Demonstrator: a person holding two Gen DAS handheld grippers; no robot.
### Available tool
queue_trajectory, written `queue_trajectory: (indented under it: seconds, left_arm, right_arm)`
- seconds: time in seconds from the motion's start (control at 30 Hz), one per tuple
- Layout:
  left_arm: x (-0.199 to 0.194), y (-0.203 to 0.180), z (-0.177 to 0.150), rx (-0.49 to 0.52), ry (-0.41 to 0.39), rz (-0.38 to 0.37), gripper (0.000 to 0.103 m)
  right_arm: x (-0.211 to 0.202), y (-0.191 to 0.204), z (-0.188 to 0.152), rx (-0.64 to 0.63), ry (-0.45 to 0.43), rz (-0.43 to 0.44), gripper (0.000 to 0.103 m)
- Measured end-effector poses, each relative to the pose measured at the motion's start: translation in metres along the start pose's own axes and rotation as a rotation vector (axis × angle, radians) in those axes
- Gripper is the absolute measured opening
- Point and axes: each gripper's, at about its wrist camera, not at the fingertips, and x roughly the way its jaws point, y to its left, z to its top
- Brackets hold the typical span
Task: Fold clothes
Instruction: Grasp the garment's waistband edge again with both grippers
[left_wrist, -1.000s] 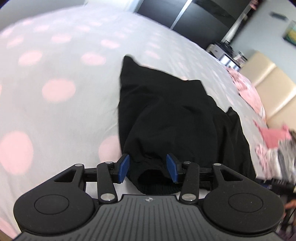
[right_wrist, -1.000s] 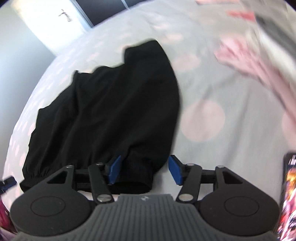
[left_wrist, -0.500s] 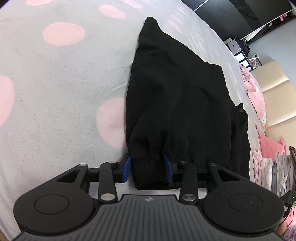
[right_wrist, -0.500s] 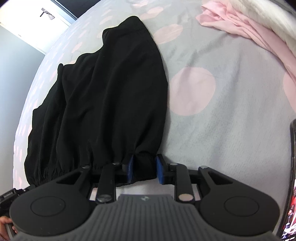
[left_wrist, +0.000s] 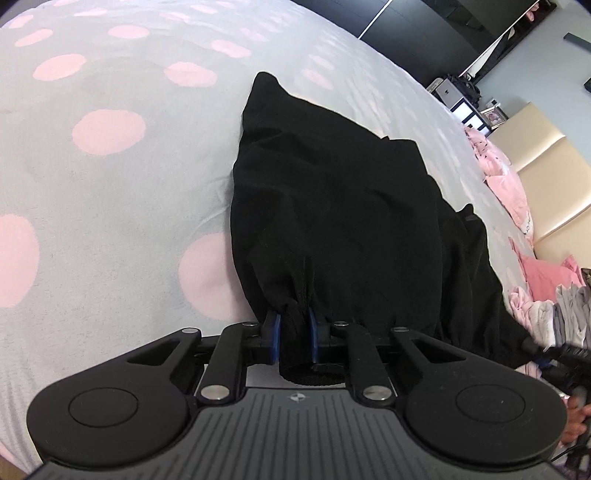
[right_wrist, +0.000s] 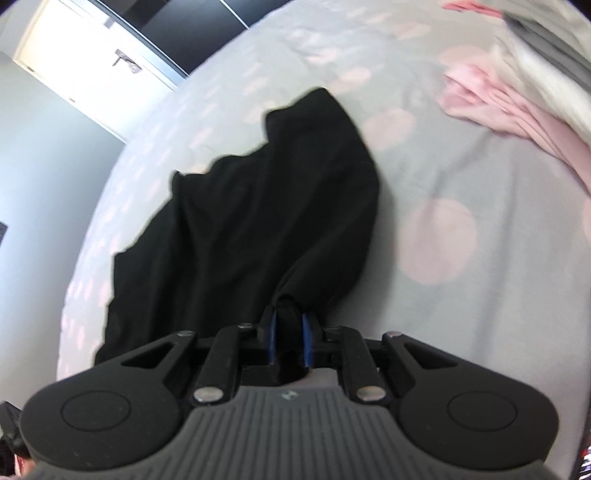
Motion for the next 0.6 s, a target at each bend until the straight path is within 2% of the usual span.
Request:
queue_trajectory:
  seconds: [0.2,0.33,0.6]
  left_arm:
    - [-0.003,0.002,0.002,-0.019,-0.008,-0.020,0.013]
    - [-0.002,0.004,0.002,-0.031,0.000,-0.025,0.013]
    - [0.000,0.004,0.003,-0.023,0.009,-0.036,0.013]
  right_arm:
    - [0.010,0.052,0.003,-0.068,0.000,0.088,0.014]
    - [0.025,0.087,0.002,-0.091,0.037,0.152,0.013]
    - [0.057,0.169,-0.020,-0.230,0.130,0.270,0.013]
